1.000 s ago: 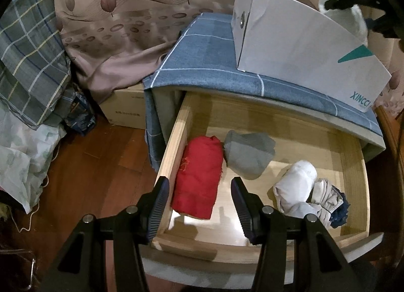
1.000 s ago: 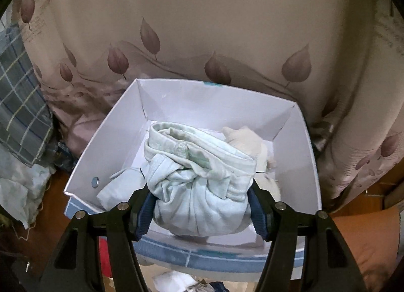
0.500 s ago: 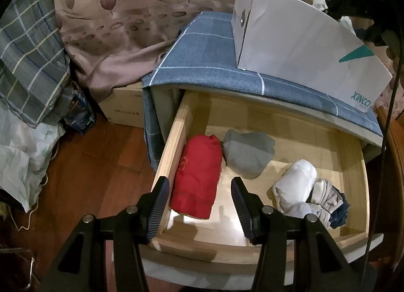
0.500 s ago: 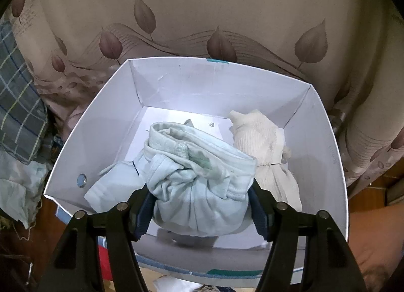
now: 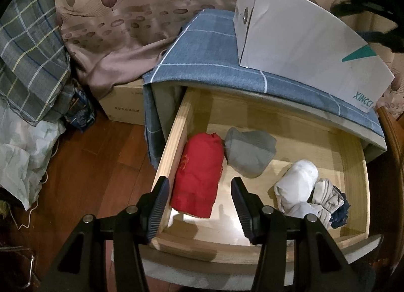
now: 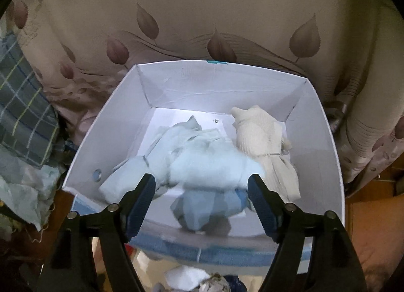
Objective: Take underwear out of drawer
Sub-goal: 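Move the empty right tool back into the drawer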
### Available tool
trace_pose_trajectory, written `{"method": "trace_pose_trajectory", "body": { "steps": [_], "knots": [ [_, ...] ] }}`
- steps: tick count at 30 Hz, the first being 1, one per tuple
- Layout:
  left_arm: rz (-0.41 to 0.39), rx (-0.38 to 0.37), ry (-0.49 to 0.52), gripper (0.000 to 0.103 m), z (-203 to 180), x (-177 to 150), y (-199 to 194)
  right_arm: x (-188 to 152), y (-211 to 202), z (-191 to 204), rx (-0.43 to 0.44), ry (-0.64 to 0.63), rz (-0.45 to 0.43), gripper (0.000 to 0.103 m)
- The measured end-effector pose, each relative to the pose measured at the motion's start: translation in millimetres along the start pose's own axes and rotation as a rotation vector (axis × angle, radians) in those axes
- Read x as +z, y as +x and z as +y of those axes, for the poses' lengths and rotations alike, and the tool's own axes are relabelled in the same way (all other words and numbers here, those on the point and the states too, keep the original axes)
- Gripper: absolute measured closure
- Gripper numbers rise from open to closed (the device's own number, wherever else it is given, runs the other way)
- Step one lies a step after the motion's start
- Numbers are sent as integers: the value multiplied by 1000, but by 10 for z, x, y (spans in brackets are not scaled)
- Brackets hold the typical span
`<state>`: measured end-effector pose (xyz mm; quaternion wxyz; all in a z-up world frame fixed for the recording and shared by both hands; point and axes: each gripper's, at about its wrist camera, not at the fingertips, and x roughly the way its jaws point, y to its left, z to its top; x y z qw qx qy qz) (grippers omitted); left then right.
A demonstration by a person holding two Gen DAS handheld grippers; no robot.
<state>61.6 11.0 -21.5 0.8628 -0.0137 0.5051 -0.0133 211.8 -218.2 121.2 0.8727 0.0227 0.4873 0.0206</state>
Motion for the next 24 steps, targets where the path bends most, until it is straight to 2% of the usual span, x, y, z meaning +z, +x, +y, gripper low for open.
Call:
{"method": "trace_pose_trajectory", "body": {
  "steps": [6,12,17,24],
  "knots": [
    [7,1,-4,51,5,8,6,-416,-336,-96,42,-51,30,30],
    [16,5,-6,51,15,7,6,-1113,-423,-263,51,-111,151,32],
    [21,12,-7,51,25,6,11,-1625,-105,-427,13,-137,296,40],
    [26,14,-7,51,37,8,18,-2090,469,-600,-20,-144,467,48]
  ]
}}
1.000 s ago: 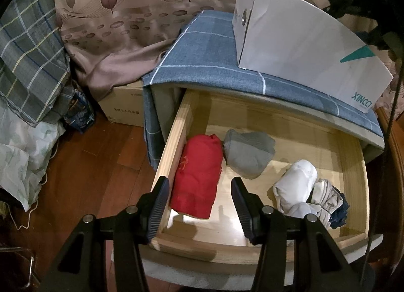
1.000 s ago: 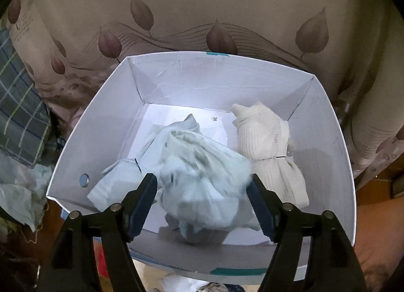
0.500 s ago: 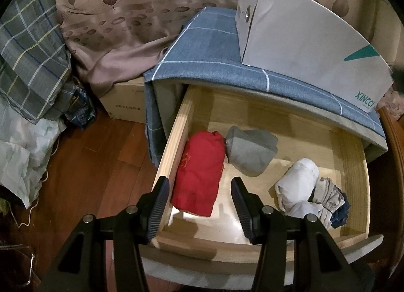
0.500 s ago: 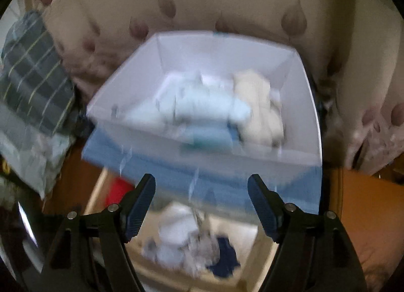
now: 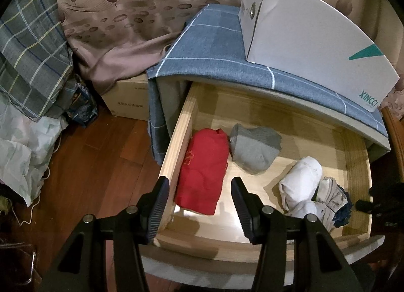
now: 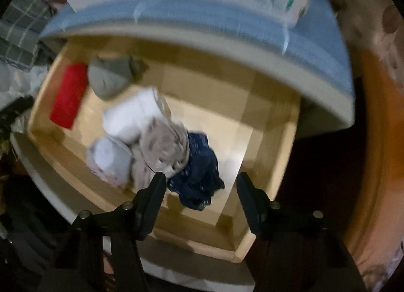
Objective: Take underwear out of drawer
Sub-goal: 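Move the empty right tool back into the drawer, then grasp the navy floral underwear with the right tool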
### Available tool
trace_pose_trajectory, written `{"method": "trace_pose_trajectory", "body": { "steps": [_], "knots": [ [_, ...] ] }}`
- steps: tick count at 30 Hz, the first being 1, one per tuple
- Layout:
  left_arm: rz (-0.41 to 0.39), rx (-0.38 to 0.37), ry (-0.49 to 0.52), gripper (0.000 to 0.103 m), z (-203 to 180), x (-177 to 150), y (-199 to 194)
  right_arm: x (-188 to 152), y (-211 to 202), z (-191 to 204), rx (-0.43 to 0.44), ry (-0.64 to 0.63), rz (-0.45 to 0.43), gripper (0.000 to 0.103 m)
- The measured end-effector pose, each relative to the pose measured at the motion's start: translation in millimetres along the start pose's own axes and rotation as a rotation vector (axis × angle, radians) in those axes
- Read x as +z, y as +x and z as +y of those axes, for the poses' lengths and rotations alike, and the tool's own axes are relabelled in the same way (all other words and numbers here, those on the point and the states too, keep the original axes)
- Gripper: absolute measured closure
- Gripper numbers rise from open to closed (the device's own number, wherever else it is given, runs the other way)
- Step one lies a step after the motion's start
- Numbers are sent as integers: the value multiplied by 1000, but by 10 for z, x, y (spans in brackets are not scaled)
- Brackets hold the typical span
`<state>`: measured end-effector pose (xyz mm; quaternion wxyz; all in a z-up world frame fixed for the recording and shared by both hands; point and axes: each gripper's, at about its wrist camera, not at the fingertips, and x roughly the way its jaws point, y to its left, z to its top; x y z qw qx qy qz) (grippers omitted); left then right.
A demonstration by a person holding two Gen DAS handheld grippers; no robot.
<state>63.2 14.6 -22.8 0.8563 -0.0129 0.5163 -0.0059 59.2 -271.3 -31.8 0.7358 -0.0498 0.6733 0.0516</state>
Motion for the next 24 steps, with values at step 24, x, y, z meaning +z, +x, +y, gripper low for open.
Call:
{"method": "trace_pose_trajectory", "body": {
  "steps": [24],
  "knots": [
    [16,-7,-6,51,-13,7,45,221,880,334,10,-105,187,35]
  ]
}}
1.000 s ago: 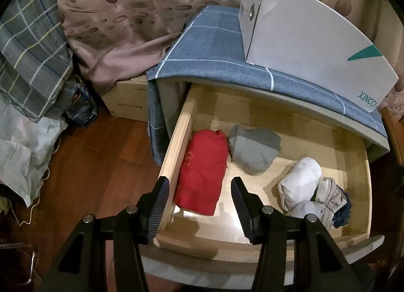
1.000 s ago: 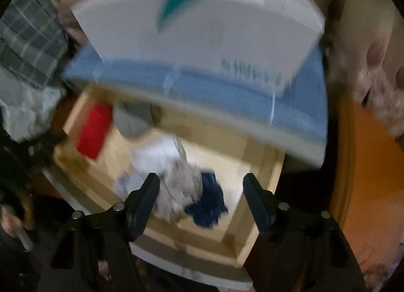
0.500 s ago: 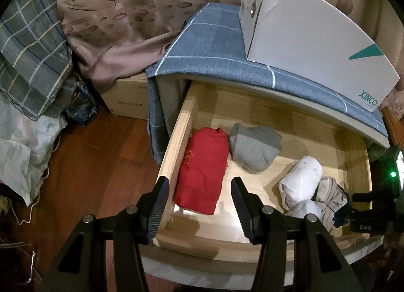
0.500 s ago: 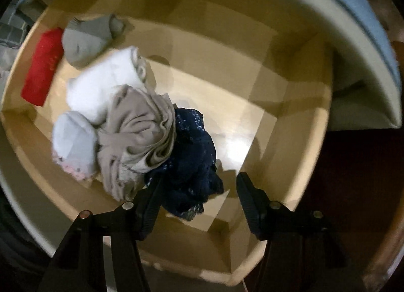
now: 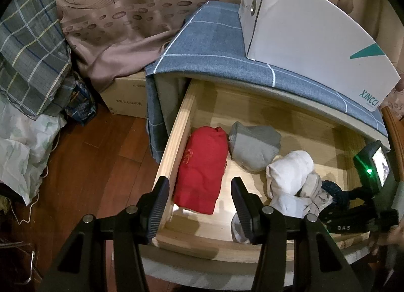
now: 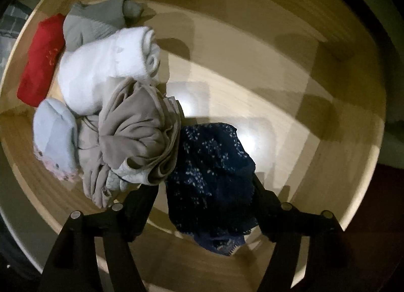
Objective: Take underwear out of drawer
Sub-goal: 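Grasp the navy floral underwear with the right tool, then lower left tool and grasp pale blue lace-trimmed underwear while right holds navy underwear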
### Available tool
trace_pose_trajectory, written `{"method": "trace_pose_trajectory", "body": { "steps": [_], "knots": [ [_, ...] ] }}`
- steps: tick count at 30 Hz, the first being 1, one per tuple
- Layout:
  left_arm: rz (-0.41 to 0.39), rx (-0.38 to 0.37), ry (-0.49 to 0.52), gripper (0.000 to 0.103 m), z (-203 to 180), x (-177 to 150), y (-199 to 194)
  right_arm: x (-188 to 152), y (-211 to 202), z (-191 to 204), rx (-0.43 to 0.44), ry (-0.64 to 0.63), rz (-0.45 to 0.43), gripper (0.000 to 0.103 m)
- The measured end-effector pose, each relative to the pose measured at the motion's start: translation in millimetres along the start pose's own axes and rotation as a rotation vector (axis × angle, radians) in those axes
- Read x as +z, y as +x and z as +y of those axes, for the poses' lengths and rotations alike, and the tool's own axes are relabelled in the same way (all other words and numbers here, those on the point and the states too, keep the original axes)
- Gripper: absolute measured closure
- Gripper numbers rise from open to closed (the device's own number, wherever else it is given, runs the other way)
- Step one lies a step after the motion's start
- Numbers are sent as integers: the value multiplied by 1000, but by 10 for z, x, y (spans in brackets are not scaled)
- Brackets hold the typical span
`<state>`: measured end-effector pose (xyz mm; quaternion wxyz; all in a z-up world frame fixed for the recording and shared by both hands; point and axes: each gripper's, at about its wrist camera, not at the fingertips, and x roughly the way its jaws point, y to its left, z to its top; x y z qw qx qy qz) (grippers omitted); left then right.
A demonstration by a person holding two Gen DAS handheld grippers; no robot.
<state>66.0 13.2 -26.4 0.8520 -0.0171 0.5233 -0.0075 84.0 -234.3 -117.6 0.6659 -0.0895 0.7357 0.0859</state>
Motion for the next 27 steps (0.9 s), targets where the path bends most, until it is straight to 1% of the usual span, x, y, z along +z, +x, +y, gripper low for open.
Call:
{"method": "trace_pose_trajectory", "body": {
  "steps": [2,4,5,7,9,10,12,17,18,19,21,24,27],
  "knots": [
    [2,-3,-2,51,5,-1,0,18,44,-21,-5,-2,19,35],
    [4,-4,-2,51,4,0,5,20,74,-36,5,6,38,38],
    [4,-4,-2,51,3,3,6,29,90,-54,4,14,40,44],
    [4,-4,-2,51,2,7,6,5,95,-120,13,37,40,47],
    [6,-5,0,51,-2,5,10,-45,92,-182,13,53,39,56],
    [6,-4,1,51,-4,4,11,-71,95,-207,13,64,42,58],
    [7,-2,2,51,-11,5,16,-156,100,-271,14,86,51,68],
    [19,1,16,51,-44,11,44,-383,138,-399,10,130,68,70],
    [25,-3,21,51,-54,11,53,-429,140,-430,11,142,69,73],
    [31,-9,27,51,-64,9,59,-479,140,-436,16,144,67,73],
    [38,-27,40,51,-83,5,69,-541,100,-454,13,152,52,75],
    [72,-54,69,50,-122,-7,116,-682,75,-466,31,191,48,75],
    [85,-69,105,50,-181,-24,132,-805,17,-500,50,223,11,75]
  ]
}}
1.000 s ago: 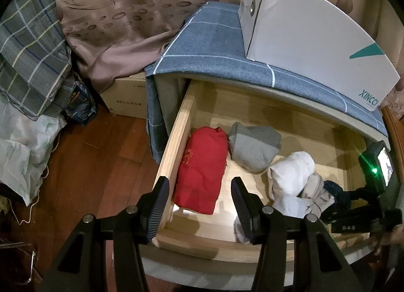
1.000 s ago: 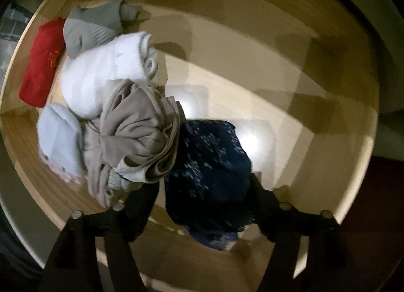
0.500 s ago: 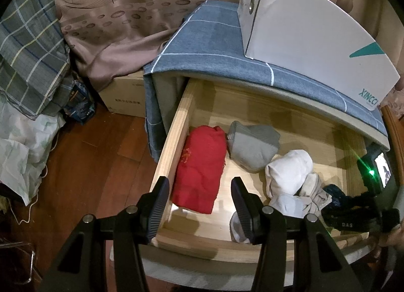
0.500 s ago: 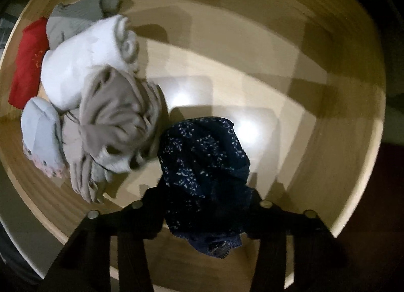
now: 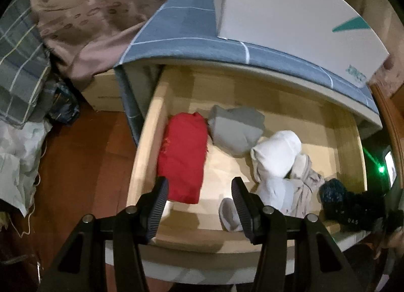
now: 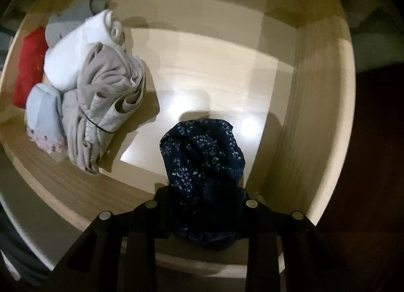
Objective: Take underwear out of drawer
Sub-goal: 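Lower left tool and grasp pale blue lace-trimmed underwear while right holds navy underwear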
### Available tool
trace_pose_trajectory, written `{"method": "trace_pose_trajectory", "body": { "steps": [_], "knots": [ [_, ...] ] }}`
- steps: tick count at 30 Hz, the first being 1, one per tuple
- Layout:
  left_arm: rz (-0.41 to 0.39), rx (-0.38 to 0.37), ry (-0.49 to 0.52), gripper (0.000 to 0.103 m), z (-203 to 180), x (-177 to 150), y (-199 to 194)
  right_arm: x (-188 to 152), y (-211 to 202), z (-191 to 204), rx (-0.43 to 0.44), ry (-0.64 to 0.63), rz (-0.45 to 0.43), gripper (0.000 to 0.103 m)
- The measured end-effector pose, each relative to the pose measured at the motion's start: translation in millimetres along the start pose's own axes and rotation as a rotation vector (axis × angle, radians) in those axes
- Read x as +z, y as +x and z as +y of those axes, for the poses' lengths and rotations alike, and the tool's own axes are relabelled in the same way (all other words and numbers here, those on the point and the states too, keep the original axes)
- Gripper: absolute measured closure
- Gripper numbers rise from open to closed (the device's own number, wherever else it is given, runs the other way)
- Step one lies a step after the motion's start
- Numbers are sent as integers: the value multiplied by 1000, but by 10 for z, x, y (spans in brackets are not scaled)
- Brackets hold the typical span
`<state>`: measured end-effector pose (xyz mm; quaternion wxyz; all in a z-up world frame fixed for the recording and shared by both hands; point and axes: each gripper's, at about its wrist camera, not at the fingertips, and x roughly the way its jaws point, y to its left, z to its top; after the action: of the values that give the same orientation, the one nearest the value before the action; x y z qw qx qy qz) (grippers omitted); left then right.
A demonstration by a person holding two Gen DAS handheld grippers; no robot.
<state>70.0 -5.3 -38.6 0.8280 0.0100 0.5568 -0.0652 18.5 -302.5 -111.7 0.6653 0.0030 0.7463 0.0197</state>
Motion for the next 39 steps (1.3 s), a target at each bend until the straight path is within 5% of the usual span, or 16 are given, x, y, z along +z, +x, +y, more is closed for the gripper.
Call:
{"method": "trace_pose_trajectory", "body": {
  "steps": [5,13,21,39],
  "knots": [
    [54,-31,51,50,-97,-18,71,-159,-111,-185,24,26,-57,76],
    [226,-190,13,47,-273,-46,315,-244,-214,-131,50,41,-79,76],
    [334,-228,49,45,-636,-71,519,45,-78,-26,83,47,-80,76],
    [472,-135,-10,40,-720,45,1052,75,-63,-26,96,49,-73,76]
  ]
}}
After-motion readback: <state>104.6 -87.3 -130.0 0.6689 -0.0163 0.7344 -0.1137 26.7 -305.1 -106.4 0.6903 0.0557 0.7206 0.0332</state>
